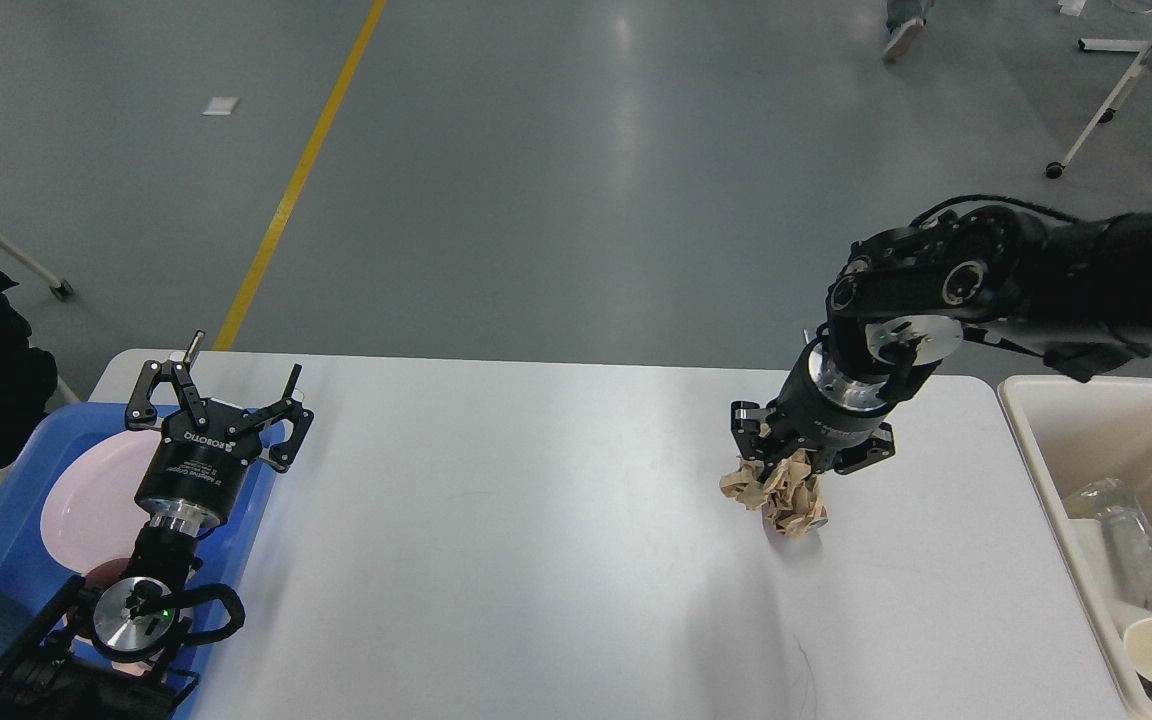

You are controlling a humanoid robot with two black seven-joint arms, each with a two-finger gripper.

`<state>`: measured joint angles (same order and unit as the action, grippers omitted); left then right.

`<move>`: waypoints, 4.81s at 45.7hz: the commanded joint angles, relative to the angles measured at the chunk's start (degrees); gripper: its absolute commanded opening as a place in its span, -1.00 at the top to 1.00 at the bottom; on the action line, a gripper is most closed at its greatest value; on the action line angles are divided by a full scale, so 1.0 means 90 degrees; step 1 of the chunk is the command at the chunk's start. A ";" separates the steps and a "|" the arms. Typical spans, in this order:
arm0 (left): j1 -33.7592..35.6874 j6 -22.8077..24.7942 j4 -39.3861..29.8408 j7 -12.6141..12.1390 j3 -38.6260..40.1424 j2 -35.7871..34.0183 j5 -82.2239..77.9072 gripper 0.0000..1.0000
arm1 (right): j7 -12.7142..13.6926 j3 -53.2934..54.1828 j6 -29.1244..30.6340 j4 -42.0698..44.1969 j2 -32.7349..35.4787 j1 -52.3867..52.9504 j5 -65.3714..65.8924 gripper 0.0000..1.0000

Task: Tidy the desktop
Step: 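Lift the tan paper, carry it into the beige bin, release, then withdraw the right gripper inside the beige bin, then raise the right gripper out of the bin toward the red can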

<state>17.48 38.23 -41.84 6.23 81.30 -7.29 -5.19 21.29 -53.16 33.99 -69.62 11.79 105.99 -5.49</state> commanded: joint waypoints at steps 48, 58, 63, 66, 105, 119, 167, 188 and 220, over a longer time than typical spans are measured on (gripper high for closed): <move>-0.0009 0.0001 0.0000 0.0001 0.0000 0.0000 0.0001 -0.93 | -0.2639 -0.4718 0.0219 -0.2030 0.1209 0.3411 -0.0103 1.00; 0.0001 0.0001 0.0000 0.0001 0.0000 0.0000 0.0001 -0.93 | -0.2561 -0.4768 -0.0398 -0.0030 0.2781 0.1312 -0.0045 1.00; -0.0009 0.0001 0.0000 0.0001 0.0000 0.0000 0.0001 -0.93 | -0.2571 -0.4329 -0.0592 0.1064 0.3133 -0.0094 -0.0133 1.00; -0.0009 0.0001 0.0000 0.0001 0.0000 0.0000 0.0001 -0.93 | -0.2571 -0.3705 -0.0963 0.1563 0.3261 -0.1070 -0.0133 1.00; 0.0001 0.0001 0.0000 0.0001 0.0000 0.0000 0.0001 -0.93 | -0.1916 -0.0109 -0.3230 0.7316 0.1230 -0.8221 -0.0181 1.00; 0.0001 0.0001 0.0000 0.0001 0.0000 0.0000 0.0001 -0.93 | -0.1906 -0.0109 -0.3386 0.7355 0.1132 -0.8222 -0.0181 0.56; 0.0001 0.0001 0.0000 0.0001 0.0000 0.0000 0.0001 -0.93 | -0.1906 -0.0216 -0.2810 0.5784 0.2040 -0.6094 0.0237 -1.00; -0.0009 0.0001 0.0000 0.0001 0.0000 0.0000 0.0001 -0.93 | -0.1672 -0.1466 -0.0204 0.2405 0.2031 -0.1534 0.1567 -1.00; 0.0001 0.0001 0.0000 0.0001 0.0000 0.0000 0.0001 -0.93 | -0.1643 -0.2092 0.1321 -0.2254 0.1181 0.3527 0.1186 -1.00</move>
<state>17.49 38.23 -41.84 6.24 81.30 -7.30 -5.18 6.52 -72.06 46.60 -88.99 22.63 137.22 5.57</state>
